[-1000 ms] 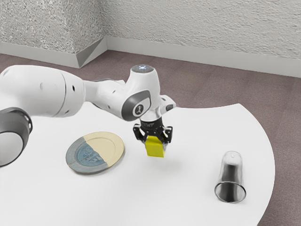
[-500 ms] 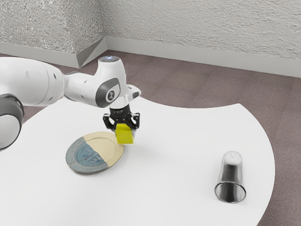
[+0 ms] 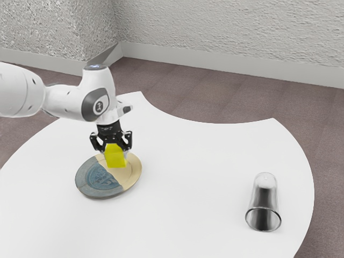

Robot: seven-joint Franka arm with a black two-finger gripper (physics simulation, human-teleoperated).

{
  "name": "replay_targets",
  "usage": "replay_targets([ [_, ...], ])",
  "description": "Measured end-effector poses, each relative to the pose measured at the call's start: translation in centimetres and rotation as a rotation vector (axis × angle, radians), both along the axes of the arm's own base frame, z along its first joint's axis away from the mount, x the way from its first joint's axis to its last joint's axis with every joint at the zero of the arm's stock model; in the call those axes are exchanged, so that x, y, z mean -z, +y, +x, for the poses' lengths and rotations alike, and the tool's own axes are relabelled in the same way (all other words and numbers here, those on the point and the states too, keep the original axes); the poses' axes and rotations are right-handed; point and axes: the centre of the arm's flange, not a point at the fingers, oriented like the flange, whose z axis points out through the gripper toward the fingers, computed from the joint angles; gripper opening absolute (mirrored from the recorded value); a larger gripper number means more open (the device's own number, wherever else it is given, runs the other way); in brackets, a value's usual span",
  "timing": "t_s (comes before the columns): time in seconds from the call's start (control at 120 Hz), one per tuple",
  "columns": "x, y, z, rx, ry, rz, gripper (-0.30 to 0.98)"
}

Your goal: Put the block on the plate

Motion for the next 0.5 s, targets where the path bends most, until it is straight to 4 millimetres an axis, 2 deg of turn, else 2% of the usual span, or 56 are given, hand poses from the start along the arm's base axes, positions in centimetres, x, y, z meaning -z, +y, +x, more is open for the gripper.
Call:
replay_targets([
  [0.258, 1.2, 1.0, -3.4, -0.014, 0.04, -0.012, 0.41],
  [0.367, 1.4, 1.5, -3.6, -0.021, 0.041, -0.012, 0.42],
  [0.5, 1.1, 1.6, -3.6, -0.011, 0.031, -0.01, 0.53],
])
